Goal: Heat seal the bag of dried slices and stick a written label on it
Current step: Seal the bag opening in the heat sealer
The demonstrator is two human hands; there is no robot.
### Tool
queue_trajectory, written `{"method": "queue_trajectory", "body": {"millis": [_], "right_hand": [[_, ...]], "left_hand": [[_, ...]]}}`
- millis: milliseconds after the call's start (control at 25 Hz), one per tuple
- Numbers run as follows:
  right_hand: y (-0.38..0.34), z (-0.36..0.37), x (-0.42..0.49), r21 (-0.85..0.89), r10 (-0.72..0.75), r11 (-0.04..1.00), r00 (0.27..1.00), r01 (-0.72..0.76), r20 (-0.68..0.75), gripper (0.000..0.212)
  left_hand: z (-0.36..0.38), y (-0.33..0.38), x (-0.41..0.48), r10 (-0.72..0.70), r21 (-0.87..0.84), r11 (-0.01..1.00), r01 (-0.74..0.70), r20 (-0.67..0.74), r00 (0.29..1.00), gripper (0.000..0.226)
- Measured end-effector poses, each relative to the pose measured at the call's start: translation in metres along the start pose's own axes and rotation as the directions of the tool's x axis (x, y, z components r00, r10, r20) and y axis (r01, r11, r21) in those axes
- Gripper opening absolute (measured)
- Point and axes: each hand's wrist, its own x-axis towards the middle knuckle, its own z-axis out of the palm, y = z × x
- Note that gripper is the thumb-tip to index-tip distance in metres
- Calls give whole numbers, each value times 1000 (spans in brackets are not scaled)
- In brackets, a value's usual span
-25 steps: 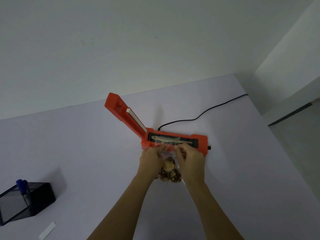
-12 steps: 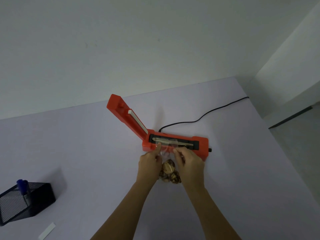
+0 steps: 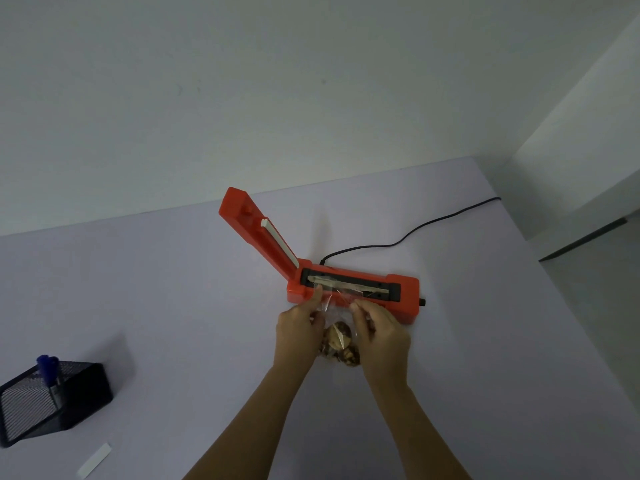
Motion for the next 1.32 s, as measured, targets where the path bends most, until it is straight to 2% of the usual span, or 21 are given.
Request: {"method": "queue_trajectory", "body": {"millis": [200,400,640,840,960,1080,1160,1320], "right_hand": [[2,-1,1,45,-35,998,999,34,14,35],[2,2,-4,37,-165,986,986,164,0,30],[12,-1,-10,58,-252,966,968,251,7,36],[11,0,-10,53,-214,976,977,212,25,29],[8,1,-14,68,-208,976,977,205,40,28],[5,3,-16,94,-223,971,974,218,48,28],[4,3,-17,114,-227,969,972,220,55,27],[9,4,-17,150,-260,958,963,246,78,26]], "left_hand": [[0,1,2,-4,19,1000,3,43,999,42],[1,3,3,-105,-82,991,110,64,992,25],[-1,0,0,-68,-112,991,73,42,997,24],[-5,0,-5,13,-27,1000,-14,-26,1000,31],[-8,-1,-5,25,26,999,-26,26,999,27],[-10,0,-2,24,66,997,-29,75,997,33],[-10,0,-4,42,66,997,-47,75,996,39],[-12,-4,-10,59,0,998,-59,16,998,34]]}}
